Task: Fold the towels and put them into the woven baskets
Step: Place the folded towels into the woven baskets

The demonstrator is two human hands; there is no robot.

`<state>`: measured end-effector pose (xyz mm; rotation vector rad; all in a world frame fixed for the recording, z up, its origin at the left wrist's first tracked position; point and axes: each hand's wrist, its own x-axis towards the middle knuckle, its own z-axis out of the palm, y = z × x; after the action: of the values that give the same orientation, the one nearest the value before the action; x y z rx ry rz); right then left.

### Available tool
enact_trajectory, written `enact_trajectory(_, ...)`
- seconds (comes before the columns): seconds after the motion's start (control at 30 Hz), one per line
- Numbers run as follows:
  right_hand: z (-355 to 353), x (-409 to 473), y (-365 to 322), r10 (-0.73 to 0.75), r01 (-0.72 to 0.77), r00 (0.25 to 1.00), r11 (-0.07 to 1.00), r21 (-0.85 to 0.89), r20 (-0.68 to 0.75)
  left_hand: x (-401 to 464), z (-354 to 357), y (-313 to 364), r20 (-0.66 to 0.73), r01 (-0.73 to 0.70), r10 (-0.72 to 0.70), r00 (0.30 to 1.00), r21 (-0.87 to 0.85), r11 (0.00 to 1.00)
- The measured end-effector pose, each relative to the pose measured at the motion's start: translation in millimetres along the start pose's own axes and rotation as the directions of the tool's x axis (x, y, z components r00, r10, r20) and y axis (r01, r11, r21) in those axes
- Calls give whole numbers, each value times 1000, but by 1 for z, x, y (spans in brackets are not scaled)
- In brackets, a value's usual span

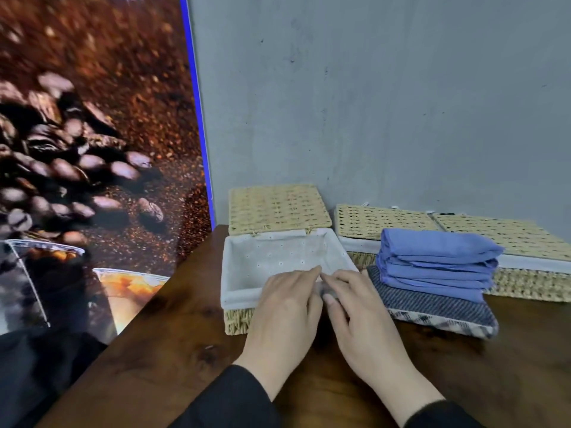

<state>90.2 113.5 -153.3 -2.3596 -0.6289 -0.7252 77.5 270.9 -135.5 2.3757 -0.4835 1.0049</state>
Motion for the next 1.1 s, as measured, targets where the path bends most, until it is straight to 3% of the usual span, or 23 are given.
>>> enact_trajectory(0.17, -7, -12, -12, 17, -15, 999, 998, 53, -51, -10, -17, 17, 111, -33, 18, 994, 130, 991)
enact_trajectory(0.3, -14, -15, -9, 9, -3, 998, 996, 87, -66, -10, -42, 23, 37, -19, 16, 999, 94, 995)
enact_trajectory(0.4, -15, -16, -5, 27, -16, 997, 990, 138, -77, 3, -77, 3, -11, 198, -198, 980, -5, 980)
enact_trajectory(0.5, -18, -13, -3, 44, -32, 997, 984, 177, -69, 21, -100, -32, 171, 437, -418, 892, -96, 894)
enact_trajectory(0.6, -24, -9, 6, 50, -43, 998, 973, 228, -26, 29, -101, -54, 435, 461, -412, 801, -9, 887)
enact_trajectory(0.7, -25, -8, 15, 47, -53, 998, 977, 204, 38, 27, -101, -54, 575, 475, -405, 711, 32, 879)
enact_trajectory(0.83, -36, -14, -6, 98, -89, 994, 982, 167, -45, 22, -101, -37, 506, 470, -481, 716, 161, 868)
enact_trajectory(1.0, -44, -24, -22, -105, 43, 959, 971, 234, 264, 7, -106, -12, 370, 417, -536, 759, 355, 836)
enact_trajectory(1.1, -49, -19, -11, -90, -10, 953, 946, 325, 290, 9, -116, -10, 310, 391, -518, 797, 388, 834)
